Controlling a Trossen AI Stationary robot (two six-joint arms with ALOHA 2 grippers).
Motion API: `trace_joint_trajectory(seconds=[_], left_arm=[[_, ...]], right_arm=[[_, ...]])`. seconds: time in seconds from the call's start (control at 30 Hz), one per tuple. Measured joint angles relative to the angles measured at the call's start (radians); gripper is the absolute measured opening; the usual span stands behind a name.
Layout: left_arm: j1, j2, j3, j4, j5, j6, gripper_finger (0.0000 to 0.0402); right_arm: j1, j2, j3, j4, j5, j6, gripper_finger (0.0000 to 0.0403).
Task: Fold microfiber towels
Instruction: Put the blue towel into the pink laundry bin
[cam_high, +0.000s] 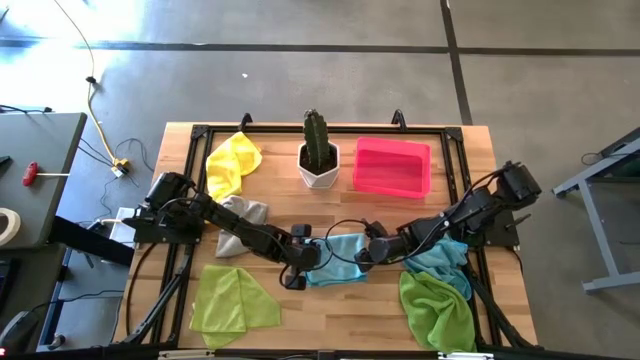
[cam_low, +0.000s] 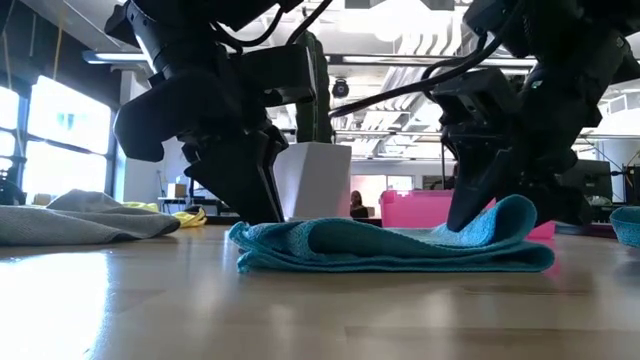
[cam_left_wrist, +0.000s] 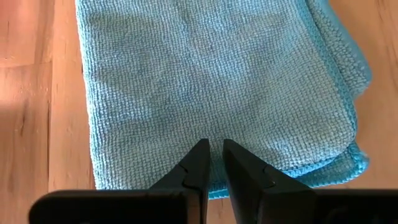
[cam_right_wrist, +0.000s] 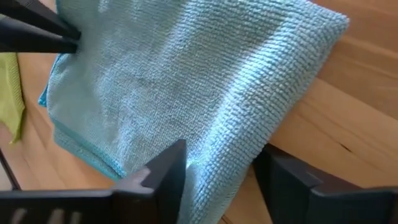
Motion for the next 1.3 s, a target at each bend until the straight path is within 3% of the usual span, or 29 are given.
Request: trace_joint_trajectory(seconds=[0.4, 0.63, 0.93, 1.3], left_arm=[[0.002, 0.0, 0.0, 0.0, -0.095, 0.018, 0.0039], [0.001, -0.006, 0.001, -0.005, -0.097, 0.026, 0.0039], [-0.013, -0.121, 0.002, -0.061, -0.078, 0.026, 0.0039], [-0.021, -0.288, 0.003, -0.145, -0.15, 0.024, 0.0039]], right_arm=[[0.0, 0.019, 0.001, -0.002, 0.048, -0.102, 0.0009], [-0.011, -0.012, 0.001, -0.03, 0.056, -0.191, 0.0002], [-0.099, -0.173, 0.002, -0.231, 0.098, -0.331, 0.0001], [-0.338, -0.256, 0.199, -0.576, 0.094, -0.759, 0.0]])
